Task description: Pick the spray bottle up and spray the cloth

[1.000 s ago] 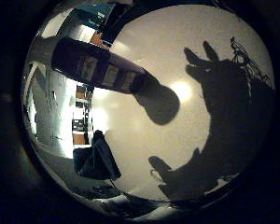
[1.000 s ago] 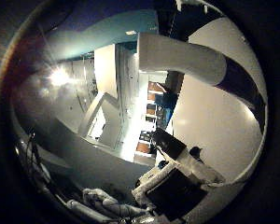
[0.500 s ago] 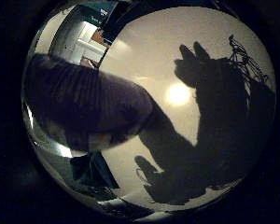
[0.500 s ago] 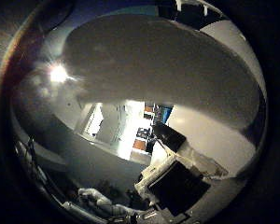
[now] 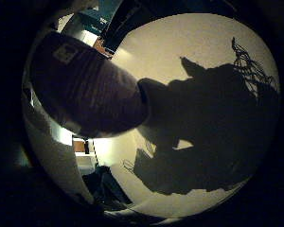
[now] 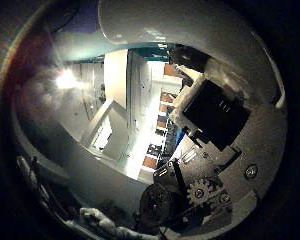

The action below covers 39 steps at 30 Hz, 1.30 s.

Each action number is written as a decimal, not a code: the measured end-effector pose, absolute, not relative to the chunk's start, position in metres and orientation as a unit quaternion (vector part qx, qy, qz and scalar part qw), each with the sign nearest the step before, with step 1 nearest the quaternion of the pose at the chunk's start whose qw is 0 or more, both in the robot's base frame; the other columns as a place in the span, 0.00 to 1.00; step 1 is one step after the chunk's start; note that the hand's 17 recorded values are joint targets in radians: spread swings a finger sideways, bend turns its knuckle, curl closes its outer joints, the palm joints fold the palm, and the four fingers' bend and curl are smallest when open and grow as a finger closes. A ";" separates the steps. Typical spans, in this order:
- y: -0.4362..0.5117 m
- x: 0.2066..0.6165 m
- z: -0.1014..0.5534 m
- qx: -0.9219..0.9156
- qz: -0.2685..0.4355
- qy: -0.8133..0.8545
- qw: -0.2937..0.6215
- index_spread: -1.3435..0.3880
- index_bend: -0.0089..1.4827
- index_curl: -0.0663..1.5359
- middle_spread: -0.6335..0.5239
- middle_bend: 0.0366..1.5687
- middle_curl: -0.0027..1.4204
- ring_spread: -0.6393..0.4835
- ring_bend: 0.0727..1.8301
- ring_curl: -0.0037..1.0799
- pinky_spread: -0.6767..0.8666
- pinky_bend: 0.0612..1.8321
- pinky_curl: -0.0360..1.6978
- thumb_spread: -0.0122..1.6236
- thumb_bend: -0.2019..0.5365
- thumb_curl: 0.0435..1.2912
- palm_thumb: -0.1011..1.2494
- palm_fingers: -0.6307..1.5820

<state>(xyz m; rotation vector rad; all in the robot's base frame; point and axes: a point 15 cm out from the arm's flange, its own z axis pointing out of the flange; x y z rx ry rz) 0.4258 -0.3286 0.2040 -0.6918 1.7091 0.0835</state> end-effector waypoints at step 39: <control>-0.164 0.409 0.326 -0.674 0.086 0.663 0.313 0.67 0.75 0.43 0.46 0.78 0.40 0.44 0.73 0.47 0.28 0.70 0.31 0.66 0.25 0.35 0.85 0.87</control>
